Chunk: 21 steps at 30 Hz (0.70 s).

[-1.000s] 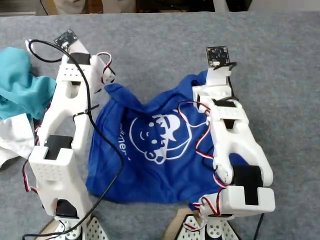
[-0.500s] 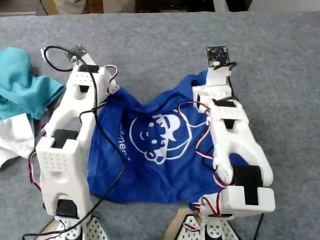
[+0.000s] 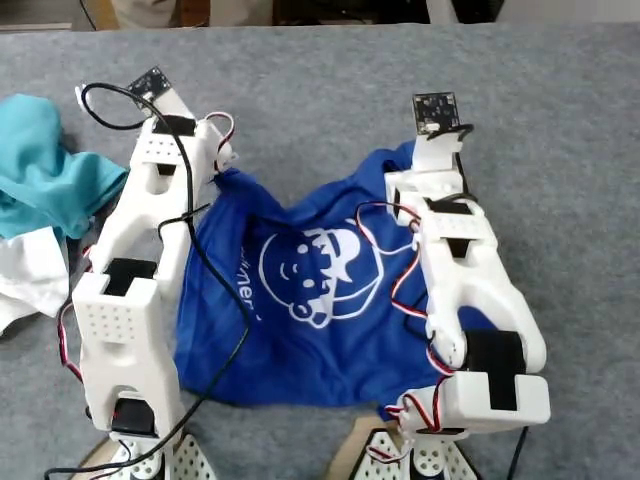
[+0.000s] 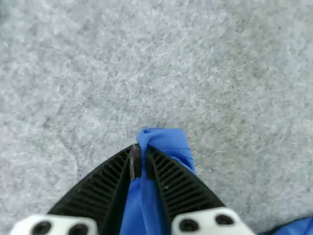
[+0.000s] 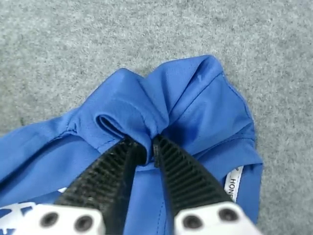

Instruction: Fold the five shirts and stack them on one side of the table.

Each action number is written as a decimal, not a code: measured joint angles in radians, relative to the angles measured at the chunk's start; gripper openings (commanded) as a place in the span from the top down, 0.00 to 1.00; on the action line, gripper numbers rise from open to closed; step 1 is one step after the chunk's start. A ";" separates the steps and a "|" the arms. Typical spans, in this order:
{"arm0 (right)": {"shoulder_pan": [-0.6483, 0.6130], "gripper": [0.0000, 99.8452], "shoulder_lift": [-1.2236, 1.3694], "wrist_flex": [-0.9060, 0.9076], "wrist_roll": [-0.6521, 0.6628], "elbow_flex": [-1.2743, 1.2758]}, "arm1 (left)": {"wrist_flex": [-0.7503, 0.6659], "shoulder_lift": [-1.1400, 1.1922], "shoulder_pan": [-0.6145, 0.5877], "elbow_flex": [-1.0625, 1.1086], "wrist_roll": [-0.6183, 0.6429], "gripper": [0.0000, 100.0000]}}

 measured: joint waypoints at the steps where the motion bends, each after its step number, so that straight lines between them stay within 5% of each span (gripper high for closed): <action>1: 0.000 1.00 0.000 0.000 0.000 0.000 | 0.031 0.000 0.000 -0.028 -0.012 0.98; 15: 0.009 1.00 -0.374 0.483 0.002 -0.218 | 0.537 -0.054 0.000 -0.632 -0.302 0.98; 21: 0.037 0.99 -0.663 0.672 0.124 -0.420 | 0.687 -0.117 -0.023 -0.825 -0.394 0.98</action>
